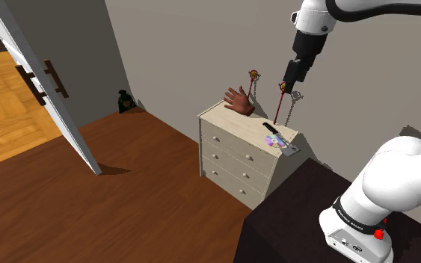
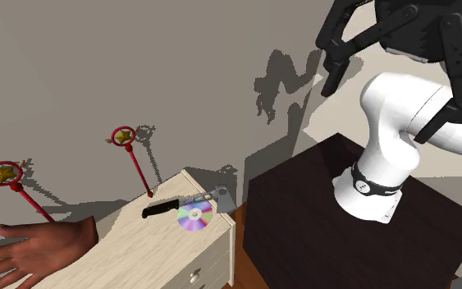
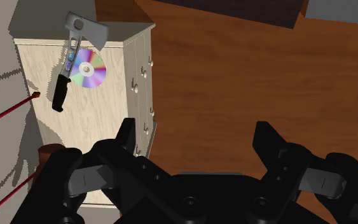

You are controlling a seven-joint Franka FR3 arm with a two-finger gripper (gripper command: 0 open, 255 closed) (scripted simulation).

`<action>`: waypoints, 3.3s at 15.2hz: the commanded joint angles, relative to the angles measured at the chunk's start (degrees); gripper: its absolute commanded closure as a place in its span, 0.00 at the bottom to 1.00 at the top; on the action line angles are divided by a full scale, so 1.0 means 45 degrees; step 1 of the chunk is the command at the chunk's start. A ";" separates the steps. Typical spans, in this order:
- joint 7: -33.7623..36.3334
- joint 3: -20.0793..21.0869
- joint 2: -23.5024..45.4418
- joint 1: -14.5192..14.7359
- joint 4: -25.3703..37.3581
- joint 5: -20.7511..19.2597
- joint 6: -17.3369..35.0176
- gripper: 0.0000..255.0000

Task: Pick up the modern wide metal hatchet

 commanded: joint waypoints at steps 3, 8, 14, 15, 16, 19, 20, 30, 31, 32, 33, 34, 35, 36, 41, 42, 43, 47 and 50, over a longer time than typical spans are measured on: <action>-0.0051 -0.0244 0.0209 -0.0191 -0.0553 -0.0148 0.0763 0.00; -0.0165 -0.0873 0.1015 -0.0696 -0.1699 -0.0518 0.2725 0.00; -0.0296 -0.1653 0.2535 -0.1318 -0.2600 -0.0918 0.5166 0.00; -0.0319 -0.1786 0.2846 -0.1418 -0.2696 -0.0974 0.5578 0.00; -0.0343 -0.1921 0.3172 -0.1515 -0.2777 -0.1027 0.5989 0.00; -0.0431 -0.2325 0.4241 -0.1793 -0.2925 -0.1145 0.7217 0.00; -0.0467 -0.2462 0.4625 -0.1878 -0.2942 -0.1169 0.7622 0.00; -0.1255 -0.3743 0.9036 -0.2548 -0.2249 -0.0573 1.1334 0.00; -0.1404 -0.3840 0.9518 -0.2610 -0.2097 -0.0392 1.1652 0.00; -0.1568 -0.3921 1.0003 -0.2682 -0.1929 -0.0184 1.1955 0.00; -0.1747 -0.3985 1.0492 -0.2765 -0.1747 0.0047 1.2245 0.00; -0.1938 -0.4026 1.0983 -0.2863 -0.1550 0.0300 1.2518 0.00; -0.2139 -0.4046 1.1475 -0.2977 -0.1338 0.0568 1.2776 0.00; -0.2346 -0.4045 1.1967 -0.3107 -0.1112 0.0848 1.3016 0.00; -0.3305 -0.3733 1.4386 -0.4031 0.0230 0.2184 1.3973 0.00; -0.3457 -0.3629 1.4859 -0.4257 0.0538 0.2402 1.4119 0.00; -0.3586 -0.3534 1.5293 -0.4466 0.0834 0.2591 1.4241 0.00; -0.3756 -0.3276 1.5955 -0.4669 0.0981 0.2834 1.4757 0.00; -0.3875 -0.3083 1.6462 -0.4822 0.1121 0.3001 1.5129 0.00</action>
